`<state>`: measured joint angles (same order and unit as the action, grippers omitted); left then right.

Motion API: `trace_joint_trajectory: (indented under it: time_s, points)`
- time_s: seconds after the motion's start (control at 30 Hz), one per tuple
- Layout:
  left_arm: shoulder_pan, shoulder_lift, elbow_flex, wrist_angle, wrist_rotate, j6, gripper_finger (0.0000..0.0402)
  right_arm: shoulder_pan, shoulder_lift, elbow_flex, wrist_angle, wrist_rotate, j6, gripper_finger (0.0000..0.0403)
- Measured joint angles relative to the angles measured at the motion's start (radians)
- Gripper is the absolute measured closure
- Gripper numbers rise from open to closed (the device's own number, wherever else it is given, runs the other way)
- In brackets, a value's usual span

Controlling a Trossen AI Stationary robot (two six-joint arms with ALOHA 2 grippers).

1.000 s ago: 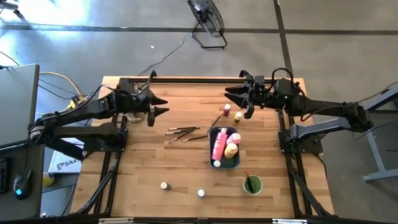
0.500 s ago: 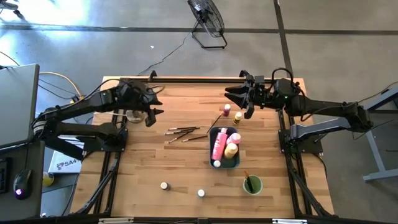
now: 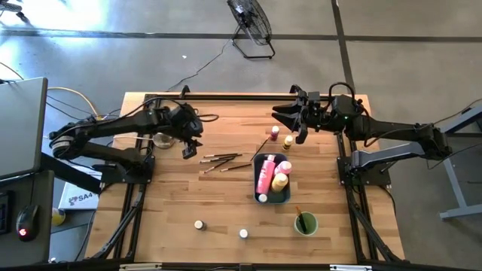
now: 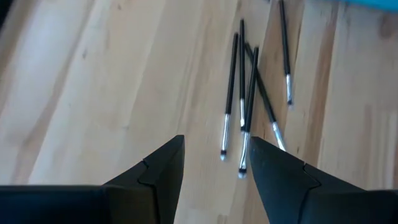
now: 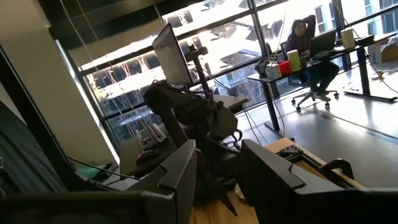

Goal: Pick & Place Paint Supplies
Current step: Put the black and silver paint brush into the green cup

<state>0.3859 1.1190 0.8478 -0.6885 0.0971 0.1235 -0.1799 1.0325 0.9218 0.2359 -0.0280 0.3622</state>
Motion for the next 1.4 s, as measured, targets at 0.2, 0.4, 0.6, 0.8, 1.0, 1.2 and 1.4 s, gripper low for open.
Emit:
trace_joint_trajectory:
  time_s: [0.2, 0.4, 0.6, 0.8, 1.0, 1.2, 1.4]
  points:
    - [0.0, 0.09, 0.0, -0.016, 0.0, 0.005, 0.0224, 0.0, 0.0, 0.0, 0.0, 0.0, 0.0, 0.0282]
    - [0.0, 0.177, -0.001, -0.051, 0.0, 0.006, 0.0224, 0.0, 0.0, 0.0, -0.001, 0.0, 0.0, 0.0282]
    - [0.0, 0.259, -0.001, -0.041, 0.0, 0.004, 0.0224, 0.0, 0.0, 0.0, -0.002, 0.0, 0.0, 0.0282]
    - [-0.008, 0.339, -0.001, -0.009, -0.014, -0.058, 0.0224, 0.0, 0.0, 0.0, -0.002, 0.0, 0.0, 0.0282]
    - [-0.056, 0.38, -0.002, 0.041, -0.061, -0.068, 0.0224, 0.0, 0.0, 0.0, -0.002, -0.001, 0.0, 0.0282]
    - [-0.127, 0.385, -0.05, 0.132, -0.063, -0.078, 0.0224, 0.0, 0.0, 0.0, -0.002, -0.001, 0.0, 0.0282]
    - [-0.153, 0.384, -0.078, 0.145, -0.15, -0.084, 0.0224, 0.0, 0.0, 0.0, -0.002, 0.001, 0.0, 0.0282]
